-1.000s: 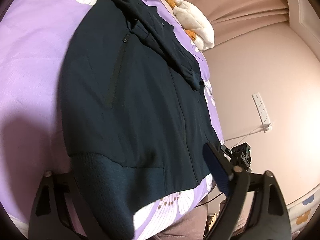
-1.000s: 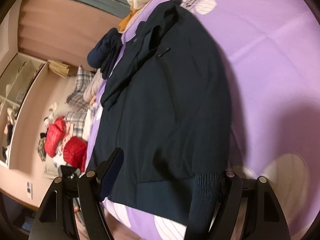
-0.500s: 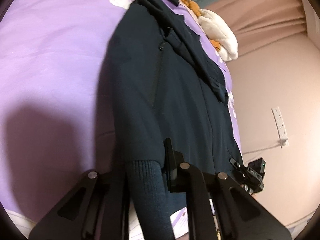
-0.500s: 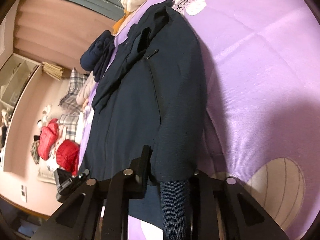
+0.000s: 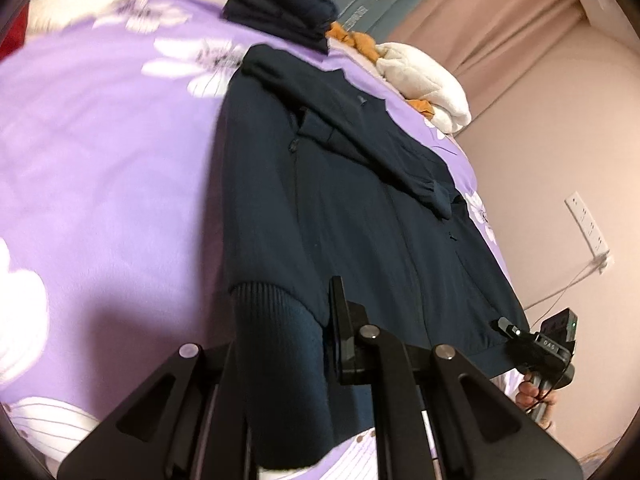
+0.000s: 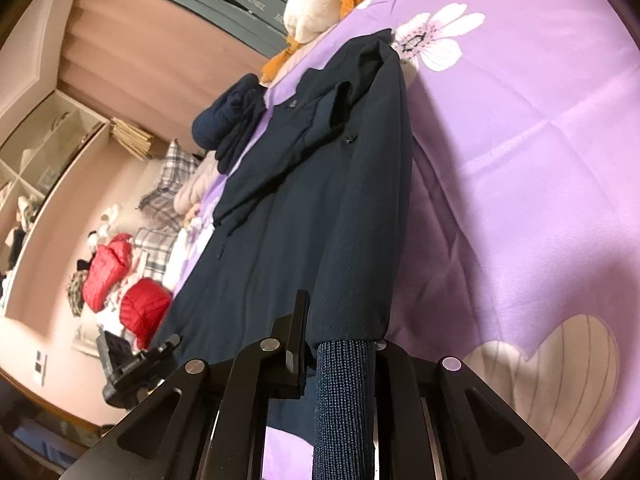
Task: Fold large clothes
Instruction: 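Lift the held hem with both grippers and carry it toward the collar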
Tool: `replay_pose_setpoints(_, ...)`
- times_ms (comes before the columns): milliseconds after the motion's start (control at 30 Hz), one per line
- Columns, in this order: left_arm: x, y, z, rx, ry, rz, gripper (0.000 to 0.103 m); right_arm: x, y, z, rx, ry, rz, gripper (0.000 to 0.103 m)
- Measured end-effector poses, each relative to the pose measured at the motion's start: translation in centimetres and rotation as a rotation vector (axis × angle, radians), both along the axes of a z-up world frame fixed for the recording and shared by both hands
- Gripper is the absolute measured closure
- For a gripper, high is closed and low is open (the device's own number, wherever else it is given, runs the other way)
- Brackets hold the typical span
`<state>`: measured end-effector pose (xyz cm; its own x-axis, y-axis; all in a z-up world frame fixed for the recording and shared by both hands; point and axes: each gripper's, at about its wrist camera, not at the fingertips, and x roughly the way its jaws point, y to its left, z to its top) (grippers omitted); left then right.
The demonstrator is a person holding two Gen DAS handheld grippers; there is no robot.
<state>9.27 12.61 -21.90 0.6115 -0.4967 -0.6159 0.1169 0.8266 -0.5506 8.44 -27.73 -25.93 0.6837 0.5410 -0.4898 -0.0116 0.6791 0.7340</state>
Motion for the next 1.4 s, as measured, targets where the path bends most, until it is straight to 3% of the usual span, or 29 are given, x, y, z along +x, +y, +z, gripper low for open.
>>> replay_pose_setpoints(533, -1.7, -0.2, 3.3, 0.049, -0.128, 0.002, 0.094, -0.6, 0.8, 0.9, 0.122, -0.081, 0.017, 0.089)
replay_pose_setpoints(1400, -4.4, -0.5, 5.4, 0.024, -0.199, -0.075, 0.094, -3.1, 0.9, 2.4, 0.17, -0.147, 0.029, 0.089)
